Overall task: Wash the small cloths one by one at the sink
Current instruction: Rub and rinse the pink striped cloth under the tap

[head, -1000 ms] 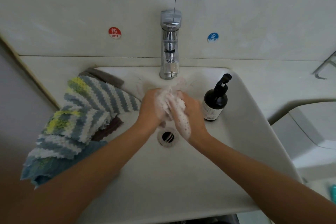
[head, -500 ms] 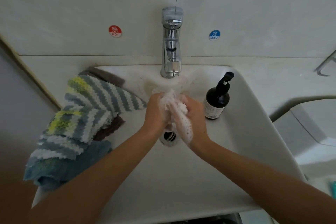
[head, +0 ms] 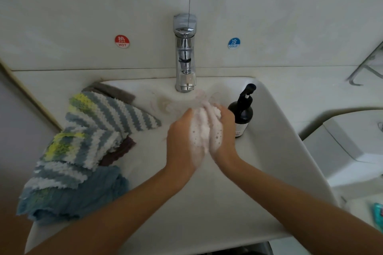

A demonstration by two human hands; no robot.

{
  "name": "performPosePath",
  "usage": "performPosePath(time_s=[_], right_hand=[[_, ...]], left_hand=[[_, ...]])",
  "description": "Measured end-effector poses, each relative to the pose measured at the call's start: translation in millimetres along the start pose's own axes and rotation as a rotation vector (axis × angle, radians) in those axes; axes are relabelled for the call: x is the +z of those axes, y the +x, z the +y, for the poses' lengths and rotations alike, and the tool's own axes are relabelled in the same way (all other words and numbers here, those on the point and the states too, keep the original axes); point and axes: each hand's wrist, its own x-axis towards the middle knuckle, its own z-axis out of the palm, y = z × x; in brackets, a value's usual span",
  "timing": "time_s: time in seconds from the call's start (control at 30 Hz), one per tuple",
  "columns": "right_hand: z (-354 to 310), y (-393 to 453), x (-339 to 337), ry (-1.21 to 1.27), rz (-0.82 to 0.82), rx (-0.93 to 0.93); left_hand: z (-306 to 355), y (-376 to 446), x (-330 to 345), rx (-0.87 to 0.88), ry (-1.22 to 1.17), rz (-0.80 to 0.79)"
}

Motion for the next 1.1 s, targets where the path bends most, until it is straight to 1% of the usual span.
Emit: performPosePath(time_s=[0.07,0.13,0.2,0.23,0.3,0.33,0.4,0.47,0.5,0.53,0.57,0.67,0.73,0.8,0.87,0.9,0.97,1.1], right_hand=[[0,-9,6,-0.117,-0.086,-0.087],[-3,-13,15,-0.11,-0.131,-0.153],[-5,-13,21,-0.064,-0.088,-0.214],[-5,-13,22,-0.054,-0.081,-0.228],[-7,-9,19,-0.064,-0.07,-0.24],[-7,-6,15,-0.043,-0.047,-0.226],[-6,3,8,0.068,0.047,-0.117],[-2,7,4,0.206,0.092,-0.001],[-1,6,4,0.226,0.089,0.037],[0,5,3,0.191,0.074,0.033],[0,4,4,0.155,0.046,0.017],[-7,8,3,0.146,0.004,0.014],[-14,9,1,0.145,0.009,-0.007],[-21,9,-1,0.189,-0.005,0.063],[-27,10,-4,0.209,0.016,0.127],[-29,10,-5,0.165,0.03,0.122],[-30,11,-6,-0.005,0.04,0.015],[-36,16,-6,-0.234,0.062,-0.235]], left_hand=[[4,3,-13,-0.016,-0.057,0.082],[7,8,-25,-0.131,-0.098,0.089],[8,18,-33,-0.205,-0.06,0.119],[9,21,-35,-0.214,-0.022,0.113],[6,21,-32,-0.18,0.161,0.05],[3,17,-28,-0.147,0.188,0.025],[11,4,-21,-0.108,0.083,-0.041],[12,-1,-13,-0.036,-0.052,-0.012],[16,-2,-13,-0.04,-0.127,-0.015],[18,0,-14,-0.05,-0.169,-0.031],[18,2,-16,-0.066,-0.163,-0.052],[18,9,-19,-0.195,-0.324,-0.071],[24,10,-22,-0.13,-0.225,-0.072],[24,12,-26,-0.016,-0.129,-0.077],[21,15,-30,0.038,-0.099,-0.167],[20,17,-31,0.046,-0.089,-0.214],[19,18,-33,0.059,-0.017,-0.236],[18,20,-32,0.063,0.08,-0.197]])
